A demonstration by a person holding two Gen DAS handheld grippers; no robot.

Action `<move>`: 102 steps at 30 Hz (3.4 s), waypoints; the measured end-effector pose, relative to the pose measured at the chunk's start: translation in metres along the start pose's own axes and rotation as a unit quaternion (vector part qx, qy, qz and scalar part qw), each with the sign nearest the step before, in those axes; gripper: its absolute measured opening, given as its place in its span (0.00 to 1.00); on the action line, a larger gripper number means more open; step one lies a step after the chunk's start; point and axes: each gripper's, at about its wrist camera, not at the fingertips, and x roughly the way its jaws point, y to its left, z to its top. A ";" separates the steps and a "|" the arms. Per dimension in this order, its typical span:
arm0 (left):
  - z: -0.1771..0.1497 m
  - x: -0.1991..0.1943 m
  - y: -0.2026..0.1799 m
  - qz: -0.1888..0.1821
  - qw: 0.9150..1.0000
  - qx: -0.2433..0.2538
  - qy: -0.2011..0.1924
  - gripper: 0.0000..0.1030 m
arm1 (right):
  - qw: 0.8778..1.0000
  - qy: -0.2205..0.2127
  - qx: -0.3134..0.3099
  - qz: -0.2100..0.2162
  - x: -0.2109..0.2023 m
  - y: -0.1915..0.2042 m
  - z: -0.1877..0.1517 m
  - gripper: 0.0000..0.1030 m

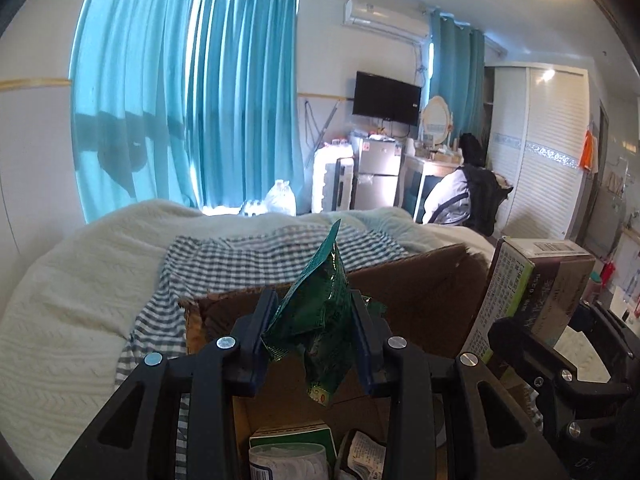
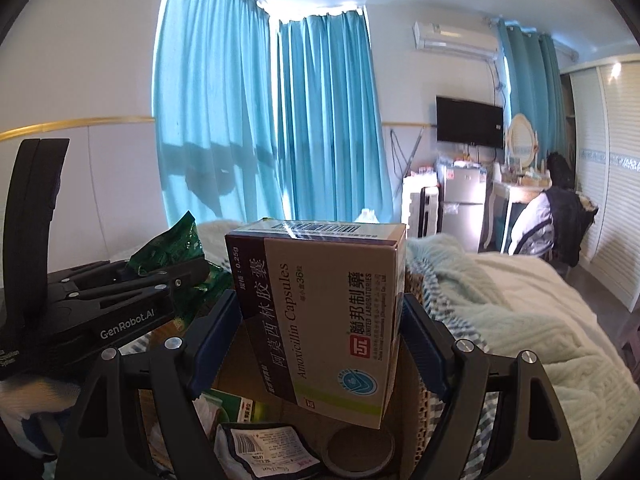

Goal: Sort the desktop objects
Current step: 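Lift the green packet with the left tool while the right lifts the Amoxicillin box over the cardboard box, then drop the green packet and Amoxicillin box into the cardboard box with both tools, then grasp the white BOP tube with the left tool while the right grasps the white sachet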

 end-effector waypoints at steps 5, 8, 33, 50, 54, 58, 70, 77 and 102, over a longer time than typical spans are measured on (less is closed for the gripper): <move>-0.009 0.010 0.004 0.014 1.000 -0.007 0.014 0.63 | 0.999 0.030 0.002 -0.017 0.020 -0.008 -0.014 0.78; -0.007 0.002 0.005 0.017 1.000 -0.013 -0.004 0.88 | 0.999 0.029 0.007 -0.023 0.020 -0.012 -0.013 0.89; 0.006 -0.078 0.005 0.071 0.996 -0.041 -0.044 1.00 | 0.996 -0.005 0.057 -0.076 -0.055 -0.023 0.009 1.00; -0.017 -0.135 0.008 0.062 0.993 -0.042 -0.087 1.00 | 0.997 -0.064 0.004 0.044 -0.114 -0.001 -0.020 1.00; -0.027 -0.143 -0.001 0.051 0.995 -0.030 -0.083 1.00 | 0.997 -0.057 0.014 0.041 -0.120 -0.003 -0.023 1.00; -0.035 -0.148 -0.004 0.064 0.994 -0.028 -0.081 1.00 | 0.998 -0.033 0.007 0.058 -0.126 -0.004 -0.034 1.00; -0.080 -0.131 -0.007 0.049 0.999 -0.012 -0.013 1.00 | 0.999 -0.042 -0.001 -0.013 -0.145 -0.006 -0.069 1.00; -0.102 -0.128 -0.010 0.058 0.998 -0.002 -0.014 1.00 | 1.000 -0.022 0.000 -0.018 -0.142 -0.006 -0.090 1.00; -0.183 -0.062 -0.019 0.027 0.993 0.032 0.115 0.84 | 0.992 0.123 -0.027 -0.008 -0.093 -0.008 -0.145 0.95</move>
